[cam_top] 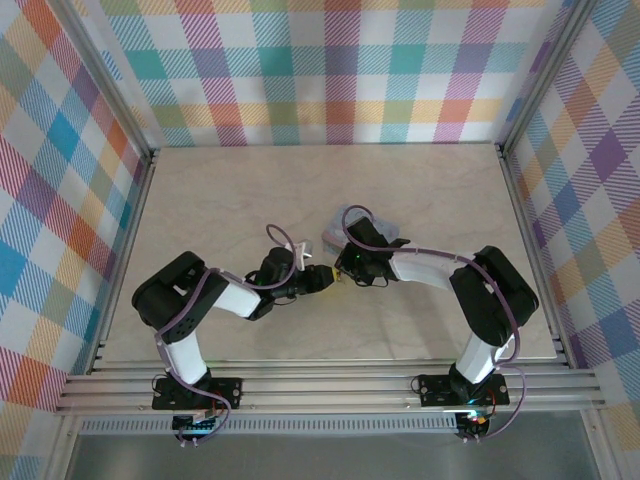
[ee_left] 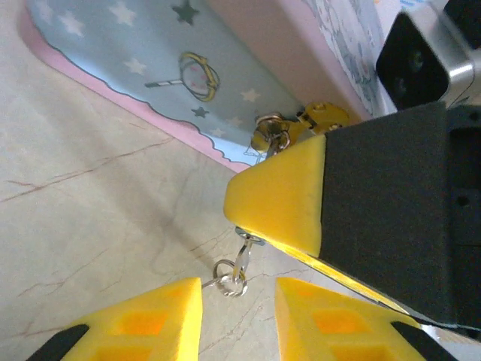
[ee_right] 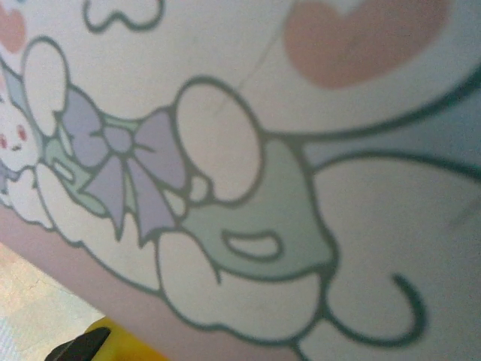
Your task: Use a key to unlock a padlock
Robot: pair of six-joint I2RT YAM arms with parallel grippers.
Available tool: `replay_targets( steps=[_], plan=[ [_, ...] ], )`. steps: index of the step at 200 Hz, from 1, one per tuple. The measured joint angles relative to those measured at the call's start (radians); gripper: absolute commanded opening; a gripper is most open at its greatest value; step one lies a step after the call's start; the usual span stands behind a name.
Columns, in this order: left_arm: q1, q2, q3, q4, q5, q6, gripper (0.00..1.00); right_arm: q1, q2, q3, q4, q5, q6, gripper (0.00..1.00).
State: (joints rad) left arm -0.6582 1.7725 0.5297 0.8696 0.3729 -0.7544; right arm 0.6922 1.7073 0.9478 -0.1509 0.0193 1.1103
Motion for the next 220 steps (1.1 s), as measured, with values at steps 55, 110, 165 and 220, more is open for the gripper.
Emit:
replay_targets(
  steps=[55, 110, 165, 220],
  plan=[
    [0.023, 0.060, -0.055, 0.188, 0.055, -0.100, 0.31, 0.000, -0.007, -0.004, 0.001, -0.006, 0.019, 0.00],
    [0.022, 0.185, -0.047, 0.366, 0.079, -0.182, 0.29, -0.005, -0.010, -0.004, 0.002, -0.022, 0.032, 0.00],
    [0.019, 0.221, -0.008, 0.410, 0.082, -0.220, 0.18, -0.006, -0.010, -0.004, 0.012, -0.035, 0.038, 0.00],
    [0.011, 0.235, 0.010, 0.420, 0.076, -0.232, 0.22, -0.018, -0.010, -0.004, 0.018, -0.049, 0.047, 0.00]
  ],
)
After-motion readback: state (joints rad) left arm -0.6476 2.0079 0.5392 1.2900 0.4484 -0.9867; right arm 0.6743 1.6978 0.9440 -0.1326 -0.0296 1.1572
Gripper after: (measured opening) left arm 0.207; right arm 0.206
